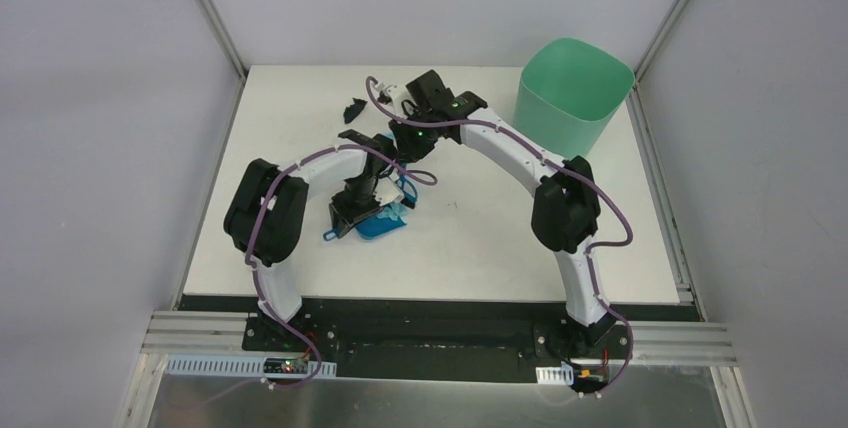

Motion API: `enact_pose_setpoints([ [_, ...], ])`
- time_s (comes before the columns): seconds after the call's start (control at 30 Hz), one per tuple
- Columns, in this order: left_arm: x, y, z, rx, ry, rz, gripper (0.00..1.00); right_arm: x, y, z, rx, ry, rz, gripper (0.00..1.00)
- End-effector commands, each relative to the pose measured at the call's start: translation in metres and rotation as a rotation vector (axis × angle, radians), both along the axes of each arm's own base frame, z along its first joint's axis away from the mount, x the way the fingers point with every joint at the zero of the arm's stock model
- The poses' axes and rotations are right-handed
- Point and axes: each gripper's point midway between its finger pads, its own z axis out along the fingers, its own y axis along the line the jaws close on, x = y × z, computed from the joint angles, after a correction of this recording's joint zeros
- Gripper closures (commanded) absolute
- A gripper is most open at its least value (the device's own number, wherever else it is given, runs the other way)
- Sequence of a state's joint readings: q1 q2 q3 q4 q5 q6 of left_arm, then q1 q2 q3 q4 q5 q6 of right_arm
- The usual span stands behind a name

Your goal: Sweep away the paper scraps from the table

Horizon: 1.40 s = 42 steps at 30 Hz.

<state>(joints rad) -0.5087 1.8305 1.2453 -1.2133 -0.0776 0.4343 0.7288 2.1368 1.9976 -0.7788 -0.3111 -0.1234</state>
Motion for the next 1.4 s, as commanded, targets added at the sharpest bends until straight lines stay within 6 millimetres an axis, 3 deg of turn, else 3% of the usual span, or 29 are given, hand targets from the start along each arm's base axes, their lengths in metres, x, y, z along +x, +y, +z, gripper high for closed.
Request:
enact_pose_setpoints([
  [0.0, 0.012, -0.006, 0.005, -0.02, -0.047, 0.013, 1.0, -0.039, 0.015, 0.036, 0.117, 0.109, 0.039, 1.0],
  [0.13, 0.012, -0.006, 0.007, -0.027, -0.06, 0.012, 1.0, -0.044, 0.014, 0.046, 0.141, 0.125, 0.029, 1.0],
  [0.27, 0.012, -0.007, 0.013, -0.061, -0.084, -0.001, 1.0, -0.033, 0.004, 0.061, 0.146, 0.09, -0.058, 1.0],
  [0.47, 0.024, 0.006, 0.014, -0.137, -0.18, -0.021, 1.0, -0.018, -0.006, 0.103, 0.313, 0.158, -0.198, 1.0],
  [0.6, 0.026, -0.001, 0.018, -0.2, -0.221, -0.007, 1.0, -0.013, -0.011, 0.111, 0.329, 0.141, -0.207, 1.0],
  [0.77, 0.03, -0.003, 0.026, -0.23, -0.275, -0.012, 1.0, 0.004, -0.033, 0.126, 0.353, 0.113, -0.263, 1.0],
  [0.93, 0.017, -0.012, 0.033, -0.337, -0.282, -0.04, 1.0, 0.027, -0.071, 0.145, 0.338, -0.01, -0.349, 1.0],
  [1.1, 0.018, -0.033, 0.046, -0.471, -0.26, 0.016, 1.0, 0.045, -0.106, 0.141, 0.292, -0.08, -0.436, 1.0],
  [1.23, 0.027, -0.071, 0.053, -0.679, -0.224, 0.076, 1.0, 0.05, -0.126, 0.126, 0.248, -0.09, -0.475, 1.0],
  [1.3, 0.03, -0.078, 0.055, -0.689, -0.153, 0.077, 1.0, 0.051, -0.131, 0.119, 0.226, -0.078, -0.483, 1.0],
  [1.37, 0.037, -0.078, 0.053, -0.697, -0.205, 0.052, 1.0, 0.049, -0.137, 0.119, 0.22, -0.079, -0.484, 1.0],
])
